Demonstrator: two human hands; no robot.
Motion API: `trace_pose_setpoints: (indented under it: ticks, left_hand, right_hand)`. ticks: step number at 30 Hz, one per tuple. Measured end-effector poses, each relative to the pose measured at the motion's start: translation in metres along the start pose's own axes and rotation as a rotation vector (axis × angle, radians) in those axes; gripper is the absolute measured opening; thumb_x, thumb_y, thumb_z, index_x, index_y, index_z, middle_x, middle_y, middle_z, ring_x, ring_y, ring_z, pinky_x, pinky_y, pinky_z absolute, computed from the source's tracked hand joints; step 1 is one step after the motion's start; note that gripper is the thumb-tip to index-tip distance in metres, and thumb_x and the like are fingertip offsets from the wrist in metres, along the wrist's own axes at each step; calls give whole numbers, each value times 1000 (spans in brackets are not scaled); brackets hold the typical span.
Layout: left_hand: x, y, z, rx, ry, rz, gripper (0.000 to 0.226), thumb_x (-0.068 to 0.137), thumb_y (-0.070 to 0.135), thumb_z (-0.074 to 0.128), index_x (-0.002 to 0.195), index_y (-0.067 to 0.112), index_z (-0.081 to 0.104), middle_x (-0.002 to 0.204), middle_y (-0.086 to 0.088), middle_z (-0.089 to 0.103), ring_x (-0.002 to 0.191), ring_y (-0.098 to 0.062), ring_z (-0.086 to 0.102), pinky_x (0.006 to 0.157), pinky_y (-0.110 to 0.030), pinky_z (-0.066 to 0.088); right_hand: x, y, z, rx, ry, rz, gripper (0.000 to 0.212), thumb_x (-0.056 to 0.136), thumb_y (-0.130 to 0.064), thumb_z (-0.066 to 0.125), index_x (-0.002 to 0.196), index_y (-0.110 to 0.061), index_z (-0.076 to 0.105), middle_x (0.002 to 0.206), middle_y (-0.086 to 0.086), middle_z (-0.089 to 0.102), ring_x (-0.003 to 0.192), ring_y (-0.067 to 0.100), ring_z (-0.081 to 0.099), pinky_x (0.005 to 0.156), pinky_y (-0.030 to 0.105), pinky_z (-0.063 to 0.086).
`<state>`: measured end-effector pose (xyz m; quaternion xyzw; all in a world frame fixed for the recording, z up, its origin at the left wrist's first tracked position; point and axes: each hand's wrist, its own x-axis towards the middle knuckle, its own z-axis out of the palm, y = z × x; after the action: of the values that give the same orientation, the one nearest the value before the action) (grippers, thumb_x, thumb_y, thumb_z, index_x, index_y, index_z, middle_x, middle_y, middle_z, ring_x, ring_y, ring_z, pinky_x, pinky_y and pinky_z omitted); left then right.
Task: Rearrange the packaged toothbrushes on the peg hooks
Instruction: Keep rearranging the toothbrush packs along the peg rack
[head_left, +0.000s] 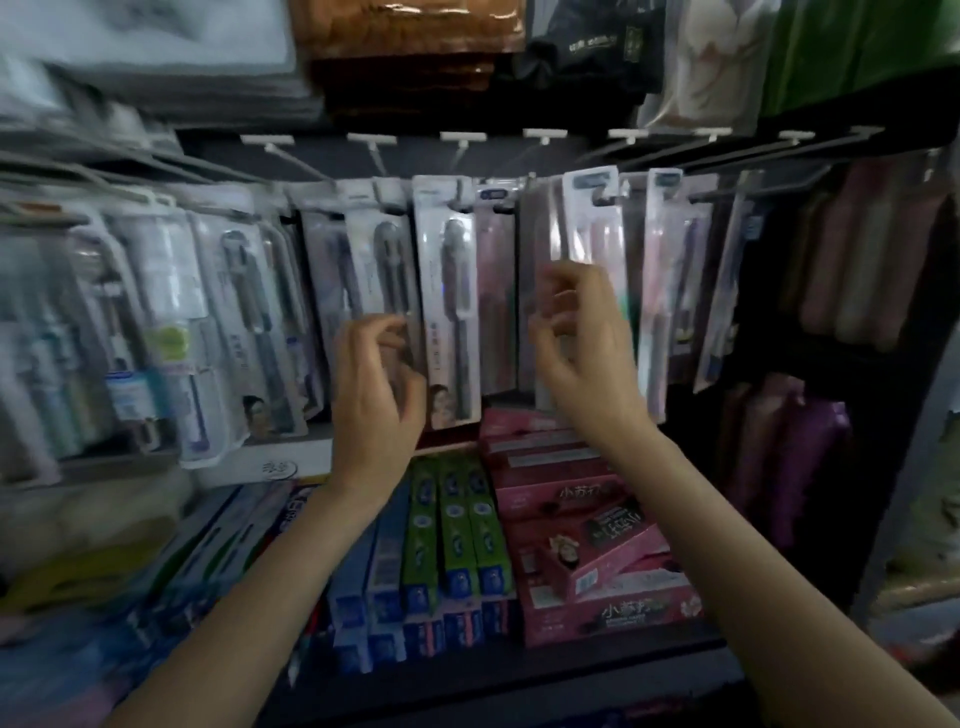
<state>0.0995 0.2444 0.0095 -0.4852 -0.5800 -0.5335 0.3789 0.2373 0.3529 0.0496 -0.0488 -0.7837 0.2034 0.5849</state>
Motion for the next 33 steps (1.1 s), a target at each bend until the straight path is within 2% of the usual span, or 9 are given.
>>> trace_pose_setpoints:
  ticks: [5, 10, 15, 19, 21, 24, 26, 29, 33]
  left_hand:
    - [4, -43, -63, 237, 41, -54, 37, 80, 8, 45, 117, 10, 43, 115, -16, 43, 109, -26, 43, 93, -34, 38]
    - [3, -77, -103, 537, 27, -103, 54, 76, 12, 65, 123, 21, 39, 128, -20, 39, 117, -36, 36, 92, -51, 36]
    - [0, -108, -112, 427, -25, -133, 64, 78, 8, 70, 127, 26, 34, 135, -24, 31, 124, -39, 34, 99, -38, 35]
    - [-3, -117, -114, 328, -34, -148, 62, 82, -2, 61, 130, 27, 34, 134, -19, 30, 106, -31, 49, 78, -22, 44]
    - [-5, -118, -115, 308, -20, -162, 55, 85, -1, 57, 131, 24, 38, 133, -16, 30, 94, -22, 50, 61, -11, 37]
    - [-9, -120, -115, 282, -7, -172, 51, 87, 0, 56, 131, 21, 42, 134, -15, 30, 99, -2, 34, 74, -12, 38]
    - [-11, -122, -116, 270, -9, -169, 53, 86, -1, 57, 130, 24, 40, 135, -16, 30, 104, -8, 39, 80, -14, 37]
    - [-11, -124, -117, 261, -29, -165, 57, 86, -1, 56, 128, 30, 34, 134, -17, 32, 99, -34, 55, 75, -20, 41]
    - [-14, -121, -113, 252, -20, -178, 55, 86, -1, 56, 129, 29, 37, 133, -17, 33, 103, -35, 53, 78, -23, 41]
  right_hand:
    - [-6, -31, 88, 113, -311, 3, 30, 89, -2, 50, 119, -3, 49, 107, 10, 55, 94, 17, 56, 75, 18, 45]
    - [-2, -31, 169, -47, -473, 70, 47, 87, 4, 49, 132, 5, 36, 133, 22, 37, 120, 31, 42, 93, 21, 32]
    - [18, -29, 212, -61, -262, 442, 60, 90, -7, 55, 139, 3, 20, 135, 26, 36, 118, 37, 44, 93, 36, 41]
    - [28, -22, 230, -64, -204, 543, 68, 90, -10, 57, 142, 0, 15, 141, 25, 31, 124, 36, 43, 100, 39, 39]
    - [28, -22, 231, -87, -204, 530, 61, 91, -7, 54, 140, 0, 19, 134, 23, 40, 116, 35, 51, 90, 35, 44]
    - [23, -26, 228, -110, -205, 481, 49, 91, -4, 51, 133, 1, 27, 120, 20, 49, 99, 33, 58, 71, 29, 43]
    - [19, -28, 226, -102, -193, 447, 48, 88, -3, 53, 130, 0, 29, 115, 22, 52, 91, 34, 60, 66, 32, 46]
    - [21, -34, 216, -134, -242, 403, 50, 87, -4, 56, 130, 2, 30, 101, 22, 61, 84, 33, 63, 64, 36, 52]
    - [30, -45, 198, -302, -375, 360, 49, 89, -13, 57, 129, 3, 33, 112, 22, 58, 97, 35, 61, 73, 35, 52]
